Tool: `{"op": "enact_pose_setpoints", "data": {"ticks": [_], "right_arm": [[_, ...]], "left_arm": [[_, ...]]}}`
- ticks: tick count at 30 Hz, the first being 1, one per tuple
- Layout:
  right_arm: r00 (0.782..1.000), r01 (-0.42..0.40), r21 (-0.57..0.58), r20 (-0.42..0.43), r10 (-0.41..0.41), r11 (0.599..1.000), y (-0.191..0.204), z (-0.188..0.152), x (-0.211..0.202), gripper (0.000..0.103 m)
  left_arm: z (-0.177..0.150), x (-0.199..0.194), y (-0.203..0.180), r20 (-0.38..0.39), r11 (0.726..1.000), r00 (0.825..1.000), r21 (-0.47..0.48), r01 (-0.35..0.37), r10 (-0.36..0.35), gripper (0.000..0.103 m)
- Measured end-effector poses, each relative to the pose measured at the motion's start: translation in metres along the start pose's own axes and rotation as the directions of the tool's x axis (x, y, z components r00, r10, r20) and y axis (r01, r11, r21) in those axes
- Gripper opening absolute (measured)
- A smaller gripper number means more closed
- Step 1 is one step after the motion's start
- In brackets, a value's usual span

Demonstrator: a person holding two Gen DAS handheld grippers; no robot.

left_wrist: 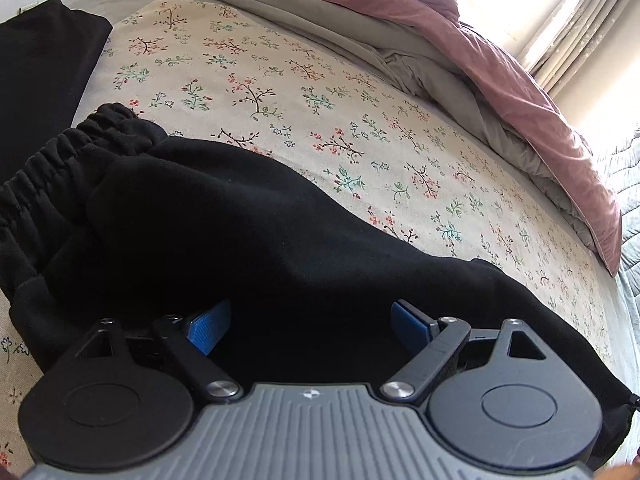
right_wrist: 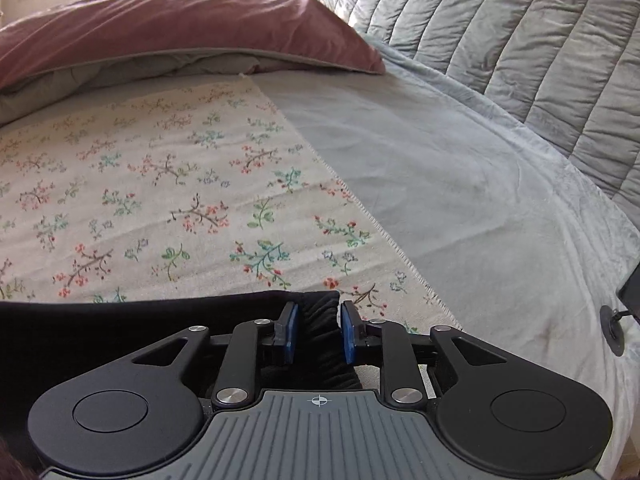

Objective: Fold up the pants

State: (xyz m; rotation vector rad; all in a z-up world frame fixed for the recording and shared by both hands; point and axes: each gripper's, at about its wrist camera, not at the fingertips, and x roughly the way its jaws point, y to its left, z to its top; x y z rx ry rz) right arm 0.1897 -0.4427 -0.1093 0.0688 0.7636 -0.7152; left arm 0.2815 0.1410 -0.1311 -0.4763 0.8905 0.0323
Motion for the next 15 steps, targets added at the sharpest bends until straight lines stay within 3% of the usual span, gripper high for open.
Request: {"op": "enact_pose_setpoints", "data": {"ticks": [3, 6, 8, 10, 12, 13, 15], "right_arm": [[0.995, -0.01, 0.002, 0.1, 0.009, 1.0, -0.001, 0.003, -0.035, 0.03], [0.983, -0.079, -0.113, 0.154, 0.096, 0.99, 0.018, -0.006, -0.064, 0.036], [0.975, -0.071, -0.187, 0.195, 0.108, 0.98, 0.034, -0.012, -0.079, 0.041], [0.962, -0.114, -0.229, 0.218, 0.165, 0.967, 0.047, -0.015, -0.093, 0.041], [0.929, -0.295, -0.253, 0.149, 0.338, 0.921, 0.064, -0.018, -0.101, 0.041], [0.9, -0.389, -0.293, 0.083, 0.428, 0.873, 0.079, -0.024, -0.102, 0.041], [0.856, -0.495, -0.404, -0.07, 0.513, 0.77, 0.117, -0.041, -0.099, 0.043]], "left_arm": [[0.0, -0.005, -0.001, 0.023, 1.0, 1.0, -0.006, -0.007, 0.007, 0.097], [0.0, -0.01, -0.004, 0.055, 0.999, 0.998, 0.011, -0.034, 0.034, 0.097], [0.0, -0.014, -0.006, 0.091, 0.998, 0.994, 0.031, -0.056, 0.053, 0.097], [0.0, -0.015, -0.004, 0.103, 0.997, 0.992, 0.032, -0.072, 0.068, 0.097], [0.0, -0.011, 0.003, 0.092, 0.996, 0.992, 0.009, -0.083, 0.082, 0.097], [0.0, -0.008, 0.006, 0.081, 0.996, 0.993, 0.004, -0.088, 0.087, 0.096], [-0.001, -0.001, 0.012, 0.055, 0.995, 0.994, 0.012, -0.099, 0.099, 0.096]]}}
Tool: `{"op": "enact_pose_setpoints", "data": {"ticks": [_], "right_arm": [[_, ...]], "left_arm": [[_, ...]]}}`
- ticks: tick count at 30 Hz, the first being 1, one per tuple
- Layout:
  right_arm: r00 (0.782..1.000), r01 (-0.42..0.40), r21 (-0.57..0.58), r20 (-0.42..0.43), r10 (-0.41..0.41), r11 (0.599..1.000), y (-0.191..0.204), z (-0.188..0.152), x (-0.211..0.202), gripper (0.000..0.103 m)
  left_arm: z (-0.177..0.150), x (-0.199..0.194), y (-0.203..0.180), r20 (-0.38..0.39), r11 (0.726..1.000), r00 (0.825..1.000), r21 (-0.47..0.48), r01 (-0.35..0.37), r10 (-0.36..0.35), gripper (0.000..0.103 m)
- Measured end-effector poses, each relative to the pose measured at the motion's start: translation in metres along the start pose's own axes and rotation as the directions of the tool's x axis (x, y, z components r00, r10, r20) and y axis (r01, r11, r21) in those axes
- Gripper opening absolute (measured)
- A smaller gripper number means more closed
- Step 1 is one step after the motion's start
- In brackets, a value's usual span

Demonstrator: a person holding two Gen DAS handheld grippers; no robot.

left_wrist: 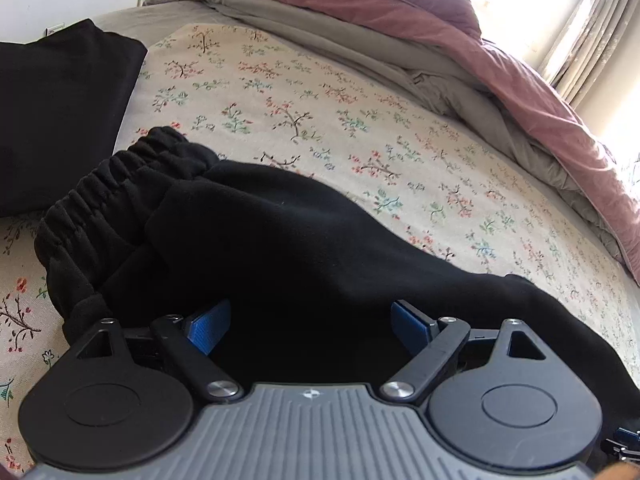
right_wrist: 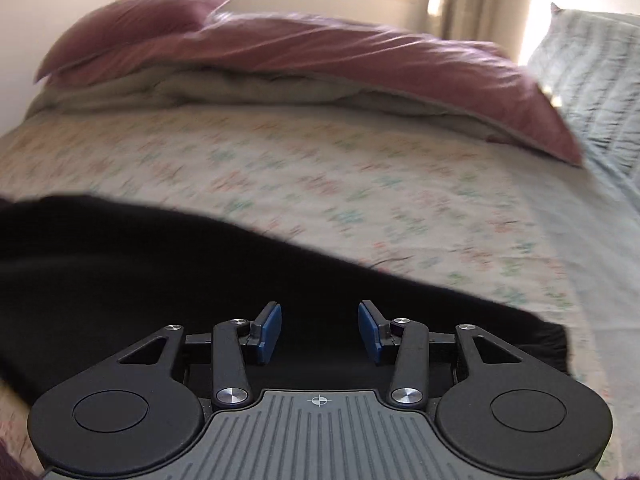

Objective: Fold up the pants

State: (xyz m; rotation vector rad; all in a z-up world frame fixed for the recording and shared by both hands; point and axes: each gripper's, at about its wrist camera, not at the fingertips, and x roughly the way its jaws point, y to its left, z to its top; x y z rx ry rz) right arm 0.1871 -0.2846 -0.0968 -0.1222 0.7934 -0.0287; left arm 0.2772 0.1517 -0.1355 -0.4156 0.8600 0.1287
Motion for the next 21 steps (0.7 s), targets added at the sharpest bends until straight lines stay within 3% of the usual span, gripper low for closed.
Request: {"op": "enact_pose_setpoints", "data": {"ticks": [2, 4, 5, 7, 11, 15, 17, 19, 21], "right_arm": [[0.988, -0.005, -0.128, -0.151, -0.014, 0.992, 0.029, -0.009, 0.033, 0.043], [0.987, 0.031, -0.21, -0.146, -0.063, 0.977, 0.035, -0.015, 0.042, 0.055], [0.985, 0.037, -0.183, -0.156, -0.067, 0.982, 0.027, -0.013, 0.041, 0.061], [0.979, 0.06, -0.07, -0.191, -0.073, 0.996, -0.008, -0.014, 0.039, 0.061], [0.968, 0.153, 0.071, -0.211, -0.135, 0.986, -0.065, -0.031, 0.034, 0.063], [0.966, 0.198, 0.05, -0.178, -0.186, 0.979, -0.053, -0.025, 0.032, 0.063], [0.984, 0.142, 0.005, -0.11, -0.141, 0.99, -0.022, -0.013, 0.028, 0.064], [0.999, 0.037, -0.021, -0.036, -0.038, 0.999, 0.008, -0.001, 0.02, 0.066], [0.998, -0.06, -0.032, 0.015, 0.061, 0.998, 0.035, 0.011, 0.016, 0.067]], "left_arm": [[-0.001, 0.002, 0.006, -0.012, 1.0, 1.0, 0.007, 0.014, -0.014, 0.096], [0.0, -0.002, 0.015, -0.014, 0.999, 0.999, -0.015, 0.047, -0.047, 0.095], [0.001, -0.004, 0.021, -0.012, 0.997, 0.998, -0.044, 0.067, -0.067, 0.094], [0.003, -0.01, 0.031, -0.008, 0.992, 0.996, -0.092, 0.09, -0.091, 0.094], [0.003, -0.026, 0.029, 0.026, 0.992, 0.995, -0.079, 0.094, -0.093, 0.096], [0.007, -0.035, 0.021, 0.069, 0.988, 0.99, -0.083, 0.131, -0.126, 0.096], [0.009, -0.035, 0.012, 0.082, 0.992, 0.991, -0.047, 0.113, -0.109, 0.096], [0.008, -0.03, 0.0, 0.071, 0.994, 0.992, 0.008, 0.106, -0.107, 0.096], [0.006, -0.021, -0.013, 0.026, 0.992, 0.992, 0.044, 0.122, -0.123, 0.096]]}}
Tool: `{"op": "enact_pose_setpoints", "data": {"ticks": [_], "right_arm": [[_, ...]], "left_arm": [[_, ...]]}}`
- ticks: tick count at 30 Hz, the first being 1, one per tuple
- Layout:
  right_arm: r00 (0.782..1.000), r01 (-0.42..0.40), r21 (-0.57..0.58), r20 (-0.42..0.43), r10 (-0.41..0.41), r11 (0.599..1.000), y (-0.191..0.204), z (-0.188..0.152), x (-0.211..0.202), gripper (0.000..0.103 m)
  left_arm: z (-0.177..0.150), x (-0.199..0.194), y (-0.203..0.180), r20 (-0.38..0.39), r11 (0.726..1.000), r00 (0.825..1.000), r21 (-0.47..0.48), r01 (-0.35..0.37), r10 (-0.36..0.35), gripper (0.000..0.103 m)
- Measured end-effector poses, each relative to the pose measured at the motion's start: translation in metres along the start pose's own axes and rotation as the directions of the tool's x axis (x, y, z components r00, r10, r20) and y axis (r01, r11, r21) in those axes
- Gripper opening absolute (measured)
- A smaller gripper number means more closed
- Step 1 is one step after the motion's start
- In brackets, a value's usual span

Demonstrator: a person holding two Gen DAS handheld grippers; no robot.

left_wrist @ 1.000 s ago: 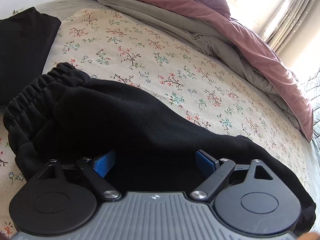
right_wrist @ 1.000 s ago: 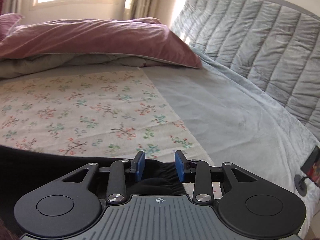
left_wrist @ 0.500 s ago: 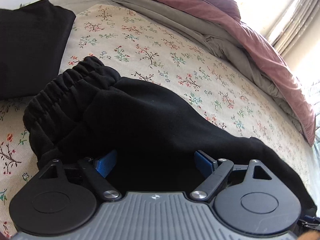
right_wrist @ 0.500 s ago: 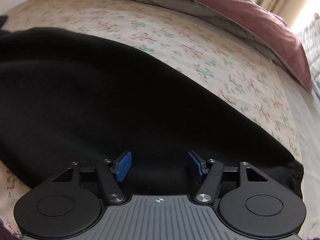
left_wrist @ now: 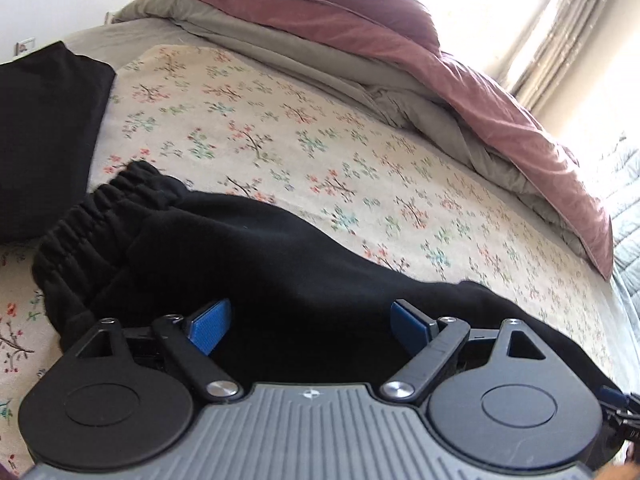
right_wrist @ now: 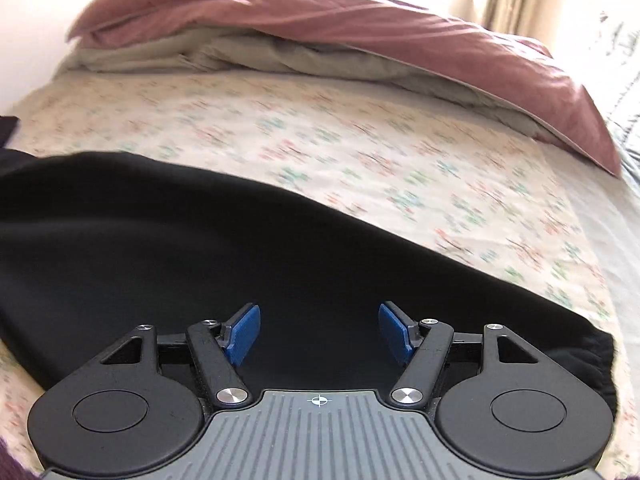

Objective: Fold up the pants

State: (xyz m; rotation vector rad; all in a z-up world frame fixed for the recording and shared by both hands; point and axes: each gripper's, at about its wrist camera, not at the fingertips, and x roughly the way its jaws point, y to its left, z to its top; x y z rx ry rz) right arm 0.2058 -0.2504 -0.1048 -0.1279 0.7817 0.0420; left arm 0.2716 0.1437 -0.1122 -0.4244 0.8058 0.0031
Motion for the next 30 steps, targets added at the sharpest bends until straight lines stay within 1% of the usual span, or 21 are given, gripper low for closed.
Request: {"op": "enact_pose_setpoints", "data": {"ticks": [2, 3, 4, 5, 6, 7, 10, 12, 14, 16, 18, 19, 21, 22, 23, 25, 26, 27, 29, 30], "right_arm": [[0.993, -0.114, 0.021, 0.032, 0.114, 0.993, 0.019, 0.01, 0.002, 0.068], [0.983, -0.182, 0.044, 0.034, 0.18, 0.982, 0.024, 0.015, 0.006, 0.068], [0.968, -0.249, 0.076, 0.031, 0.247, 0.965, 0.029, 0.022, 0.01, 0.068], [0.954, -0.3, 0.106, 0.025, 0.299, 0.948, 0.036, 0.029, 0.016, 0.068], [0.943, -0.332, 0.124, 0.018, 0.332, 0.935, 0.041, 0.039, 0.024, 0.068], [0.938, -0.345, 0.126, 0.014, 0.346, 0.93, 0.047, 0.047, 0.031, 0.068], [0.943, -0.332, 0.05, 0.006, 0.332, 0.942, 0.071, 0.077, 0.047, 0.068], [0.939, -0.344, 0.028, 0.008, 0.344, 0.938, 0.082, 0.101, 0.064, 0.068], [0.923, -0.384, 0.055, -0.003, 0.385, 0.922, 0.092, 0.125, 0.079, 0.068], [0.9, -0.428, 0.076, -0.049, 0.432, 0.9, 0.101, 0.145, 0.104, 0.068], [0.888, -0.445, 0.076, -0.088, 0.451, 0.892, 0.112, 0.158, 0.128, 0.068], [0.88, -0.451, 0.1, -0.116, 0.461, 0.887, 0.116, 0.161, 0.141, 0.068], [0.85, -0.475, 0.144, -0.178, 0.495, 0.868, 0.123, 0.159, 0.159, 0.068], [0.838, -0.498, 0.134, -0.181, 0.515, 0.857, 0.127, 0.153, 0.157, 0.068], [0.826, -0.526, 0.106, -0.173, 0.537, 0.844, 0.13, 0.146, 0.151, 0.069], [0.805, -0.58, 0.01, -0.144, 0.575, 0.815, 0.137, 0.123, 0.126, 0.069], [0.791, -0.605, -0.024, -0.127, 0.598, 0.796, 0.138, 0.113, 0.115, 0.07], [0.767, -0.639, -0.051, -0.115, 0.632, 0.767, 0.139, 0.101, 0.104, 0.07], [0.738, -0.675, -0.111, -0.1, 0.668, 0.729, 0.141, 0.084, 0.086, 0.07], [0.729, -0.684, -0.157, -0.097, 0.678, 0.713, 0.143, 0.076, 0.079, 0.071]], "left_arm": [[-0.002, 0.01, -0.009, -0.035, 1.0, 0.999, 0.025, 0.016, -0.015, 0.096], [-0.003, 0.014, -0.012, -0.044, 0.999, 0.999, 0.037, 0.015, -0.013, 0.096], [-0.004, 0.02, -0.015, -0.061, 0.999, 0.998, 0.049, 0.008, -0.005, 0.096], [-0.004, 0.026, -0.017, -0.083, 0.998, 0.997, 0.055, 0.002, 0.002, 0.096], [-0.004, 0.032, -0.018, -0.103, 0.998, 0.995, 0.056, -0.002, 0.008, 0.096], [-0.005, 0.037, -0.019, -0.12, 0.999, 0.993, 0.053, -0.007, 0.013, 0.096], [-0.006, 0.046, -0.021, -0.146, 0.998, 0.989, 0.064, -0.027, 0.036, 0.098], [-0.01, 0.047, -0.027, -0.157, 0.992, 0.986, 0.119, -0.037, 0.056, 0.099], [-0.014, 0.046, -0.031, -0.165, 0.985, 0.983, 0.169, -0.046, 0.074, 0.099], [-0.016, 0.046, -0.03, -0.173, 0.982, 0.982, 0.186, -0.043, 0.076, 0.099], [-0.014, 0.046, -0.028, -0.178, 0.982, 0.982, 0.186, -0.031, 0.065, 0.099], [-0.012, 0.045, -0.024, -0.179, 0.986, 0.983, 0.164, -0.018, 0.048, 0.099], [-0.005, 0.042, -0.015, -0.176, 0.994, 0.984, 0.109, 0.012, 0.008, 0.098], [-0.002, 0.041, -0.011, -0.175, 0.996, 0.984, 0.084, 0.017, -0.002, 0.098], [0.001, 0.041, -0.007, -0.175, 0.998, 0.985, 0.061, 0.02, -0.009, 0.098], [0.004, 0.041, -0.004, -0.18, 0.999, 0.983, 0.027, 0.028, -0.023, 0.098], [0.005, 0.042, -0.004, -0.179, 0.999, 0.984, 0.02, 0.027, -0.023, 0.098], [0.004, 0.042, -0.005, -0.177, 0.999, 0.984, 0.021, 0.024, -0.02, 0.098], [0.002, 0.042, -0.009, -0.172, 0.999, 0.985, 0.038, 0.014, -0.007, 0.099], [0.002, 0.043, -0.011, -0.171, 0.999, 0.985, 0.05, 0.01, -0.001, 0.099]]}}
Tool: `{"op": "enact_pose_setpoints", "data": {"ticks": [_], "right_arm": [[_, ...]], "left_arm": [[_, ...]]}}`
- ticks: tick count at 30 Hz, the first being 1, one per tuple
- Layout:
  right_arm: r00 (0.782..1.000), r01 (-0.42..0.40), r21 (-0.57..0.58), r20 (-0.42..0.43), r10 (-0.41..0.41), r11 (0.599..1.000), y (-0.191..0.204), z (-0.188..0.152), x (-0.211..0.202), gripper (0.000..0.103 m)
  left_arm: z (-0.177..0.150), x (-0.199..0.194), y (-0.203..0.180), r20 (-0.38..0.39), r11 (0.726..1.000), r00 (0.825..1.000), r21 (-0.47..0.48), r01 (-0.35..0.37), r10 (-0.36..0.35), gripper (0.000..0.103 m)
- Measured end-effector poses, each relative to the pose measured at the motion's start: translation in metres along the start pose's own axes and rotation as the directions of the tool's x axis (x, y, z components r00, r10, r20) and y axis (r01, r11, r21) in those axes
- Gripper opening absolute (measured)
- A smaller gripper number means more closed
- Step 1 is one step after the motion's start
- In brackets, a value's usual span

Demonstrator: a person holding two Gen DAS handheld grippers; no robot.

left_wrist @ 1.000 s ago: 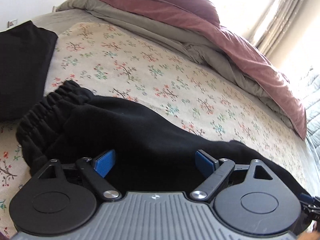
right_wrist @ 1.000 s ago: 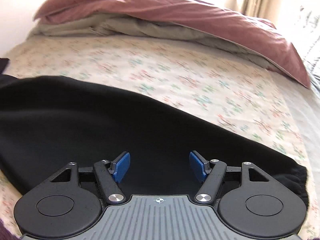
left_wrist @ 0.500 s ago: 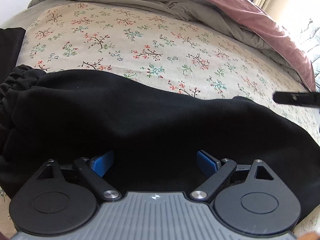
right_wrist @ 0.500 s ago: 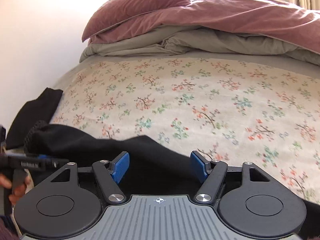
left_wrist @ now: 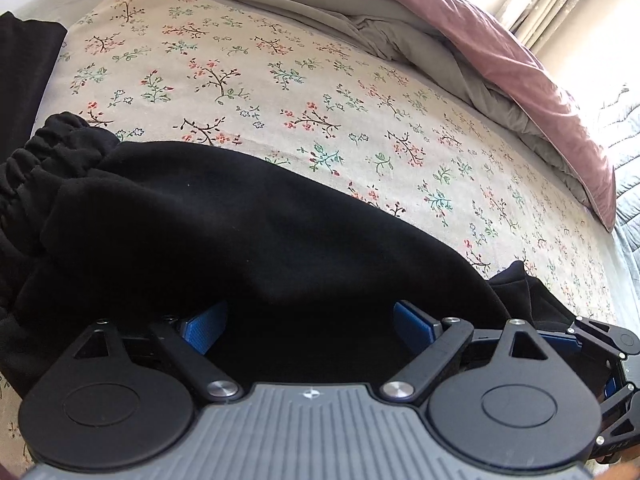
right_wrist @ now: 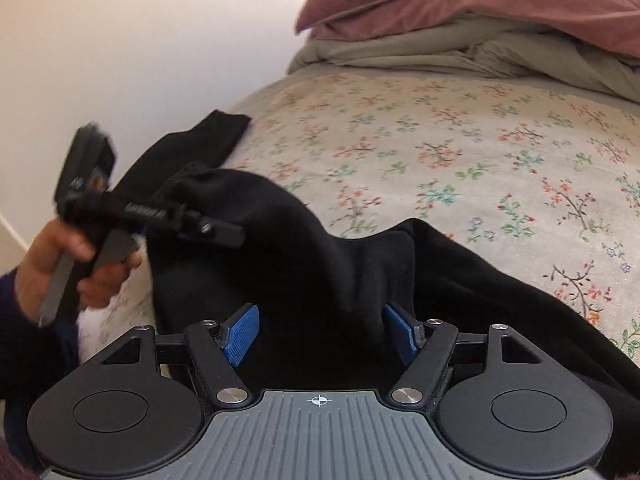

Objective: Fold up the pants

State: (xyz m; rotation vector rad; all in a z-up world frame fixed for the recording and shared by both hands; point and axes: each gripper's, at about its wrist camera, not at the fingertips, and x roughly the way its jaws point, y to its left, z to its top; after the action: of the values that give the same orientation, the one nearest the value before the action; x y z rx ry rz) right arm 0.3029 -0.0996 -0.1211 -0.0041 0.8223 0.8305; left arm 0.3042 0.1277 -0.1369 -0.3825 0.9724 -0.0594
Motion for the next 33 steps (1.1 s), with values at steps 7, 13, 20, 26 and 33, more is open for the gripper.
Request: {"op": "enact_pose_setpoints", "data": {"ticks": [7, 13, 20, 26, 33], "right_arm": [[0.998, 0.055, 0.039, 0.036, -0.056, 0.998, -0.007, 0.006, 0.014, 0.07], [0.999, 0.036, 0.346, 0.023, -0.046, 0.938, -0.071, 0.039, 0.043, 0.071], [0.999, 0.038, 0.45, -0.036, -0.024, 0.892, -0.094, 0.054, 0.07, 0.055], [0.999, -0.044, 0.453, 0.037, 0.031, 0.89, -0.081, 0.053, 0.047, 0.04], [0.997, 0.068, 0.484, -0.074, -0.036, 0.872, -0.09, 0.045, 0.067, 0.019]], "left_arm": [[-0.002, 0.0, 0.0, 0.004, 1.0, 1.0, 0.004, -0.008, 0.008, 0.099], [-0.001, 0.001, 0.0, 0.0, 1.0, 1.0, 0.008, -0.004, 0.004, 0.099], [-0.001, 0.002, 0.0, -0.002, 1.0, 1.0, 0.004, -0.003, 0.003, 0.099], [-0.003, 0.003, -0.005, 0.001, 0.999, 1.0, 0.035, -0.024, 0.024, 0.1], [-0.003, 0.005, -0.006, 0.004, 0.999, 1.0, 0.043, -0.028, 0.028, 0.101]]}}
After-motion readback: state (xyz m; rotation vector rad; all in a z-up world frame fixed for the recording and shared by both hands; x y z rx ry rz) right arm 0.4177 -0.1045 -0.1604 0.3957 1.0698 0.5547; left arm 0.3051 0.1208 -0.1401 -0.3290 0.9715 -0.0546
